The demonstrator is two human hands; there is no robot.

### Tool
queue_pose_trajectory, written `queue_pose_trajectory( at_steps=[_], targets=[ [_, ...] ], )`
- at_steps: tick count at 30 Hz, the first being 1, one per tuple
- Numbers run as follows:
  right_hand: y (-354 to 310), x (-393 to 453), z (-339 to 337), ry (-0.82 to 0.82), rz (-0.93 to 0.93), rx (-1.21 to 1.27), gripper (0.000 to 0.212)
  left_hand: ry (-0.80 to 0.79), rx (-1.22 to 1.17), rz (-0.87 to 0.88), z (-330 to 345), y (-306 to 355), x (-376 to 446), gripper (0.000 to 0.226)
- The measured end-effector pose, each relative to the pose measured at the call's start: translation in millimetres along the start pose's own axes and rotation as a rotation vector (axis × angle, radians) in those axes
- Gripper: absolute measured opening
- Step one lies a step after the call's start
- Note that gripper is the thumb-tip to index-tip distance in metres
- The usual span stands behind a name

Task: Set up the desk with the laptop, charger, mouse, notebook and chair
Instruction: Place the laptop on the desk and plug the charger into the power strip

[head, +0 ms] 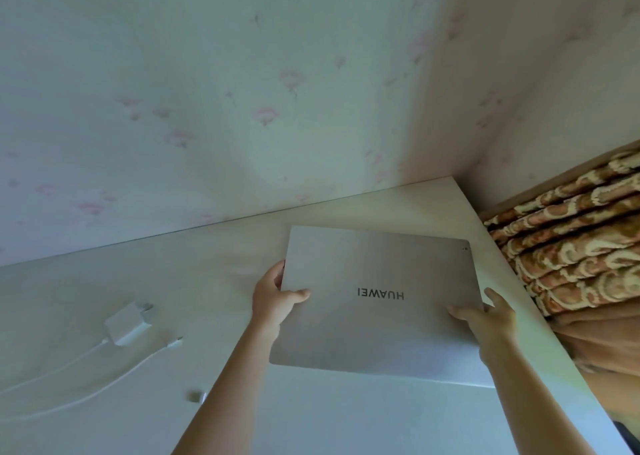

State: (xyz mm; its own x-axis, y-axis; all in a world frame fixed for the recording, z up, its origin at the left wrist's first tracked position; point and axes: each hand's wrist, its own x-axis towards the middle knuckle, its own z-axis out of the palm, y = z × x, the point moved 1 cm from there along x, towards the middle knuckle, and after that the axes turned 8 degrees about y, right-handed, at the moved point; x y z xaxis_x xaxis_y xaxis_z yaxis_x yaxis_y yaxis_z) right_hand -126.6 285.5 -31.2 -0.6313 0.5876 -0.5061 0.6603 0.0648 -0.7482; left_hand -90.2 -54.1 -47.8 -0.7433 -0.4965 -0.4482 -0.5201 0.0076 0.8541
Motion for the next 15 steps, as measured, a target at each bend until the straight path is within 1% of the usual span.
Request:
queue_pose_trajectory(
  at_steps=[7,15],
  targets=[
    [-0.7,-11.1,-7.1,-0.109,-0.06,0.014,0.075,-0.011,-0.122,-0.016,-18.4,1.0,-19.7,0.058],
    [4.0,-40.9,-29.3,-0.294,-0.166,0.032,0.067,0.066,-0.219,-0.015,-54.7,3.3,-66.4,0.065]
  ],
)
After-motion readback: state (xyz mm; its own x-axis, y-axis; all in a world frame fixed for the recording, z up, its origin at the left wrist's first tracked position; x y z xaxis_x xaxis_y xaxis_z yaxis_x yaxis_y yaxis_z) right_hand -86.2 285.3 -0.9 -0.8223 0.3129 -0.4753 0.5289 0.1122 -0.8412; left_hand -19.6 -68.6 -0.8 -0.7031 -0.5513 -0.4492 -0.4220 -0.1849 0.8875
